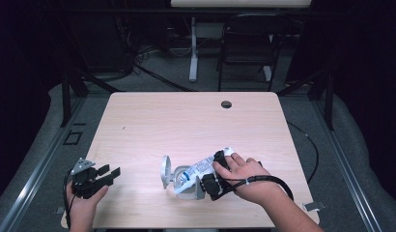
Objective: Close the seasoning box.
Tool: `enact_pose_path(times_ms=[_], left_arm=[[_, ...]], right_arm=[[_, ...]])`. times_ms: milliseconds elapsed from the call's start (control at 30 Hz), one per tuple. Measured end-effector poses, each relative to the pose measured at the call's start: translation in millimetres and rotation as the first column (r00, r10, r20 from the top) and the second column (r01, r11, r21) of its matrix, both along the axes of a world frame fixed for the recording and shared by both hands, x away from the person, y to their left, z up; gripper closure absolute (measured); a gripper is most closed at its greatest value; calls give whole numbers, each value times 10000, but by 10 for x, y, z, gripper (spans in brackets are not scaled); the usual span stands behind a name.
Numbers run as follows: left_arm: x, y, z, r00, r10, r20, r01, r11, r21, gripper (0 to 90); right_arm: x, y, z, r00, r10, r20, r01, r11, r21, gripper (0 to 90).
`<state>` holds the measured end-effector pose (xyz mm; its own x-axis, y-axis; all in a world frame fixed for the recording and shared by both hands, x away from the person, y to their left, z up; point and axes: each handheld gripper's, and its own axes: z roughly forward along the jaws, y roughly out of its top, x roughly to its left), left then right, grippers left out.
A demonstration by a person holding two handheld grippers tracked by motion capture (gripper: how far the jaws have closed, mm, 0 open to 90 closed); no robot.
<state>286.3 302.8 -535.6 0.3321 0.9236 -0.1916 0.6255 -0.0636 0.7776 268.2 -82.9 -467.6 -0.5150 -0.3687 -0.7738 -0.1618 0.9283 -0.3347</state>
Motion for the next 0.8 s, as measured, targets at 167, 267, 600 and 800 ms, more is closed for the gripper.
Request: enact_pose_path(times_ms=[167,267,600,800], left_arm=[[0,1,1,10000,-4,-1,4,10000,9,494],[0,0,1,10000,1,1,-1,10000,4,494],[0,0,2,10000,-3,3,3,10000,12,493],[0,-1,0,10000,2,-2,-2,10000,1,494]], right_arm=[[-1,3,3,10000,20,5,-20,10000,-45,517],[-2,6,7,10000,33,11,-33,10000,-74,518],[-9,5,18,9999,160,36,-159,9998,-83,527],[-11,9,26,9998,186,91,-185,9998,-107,534]])
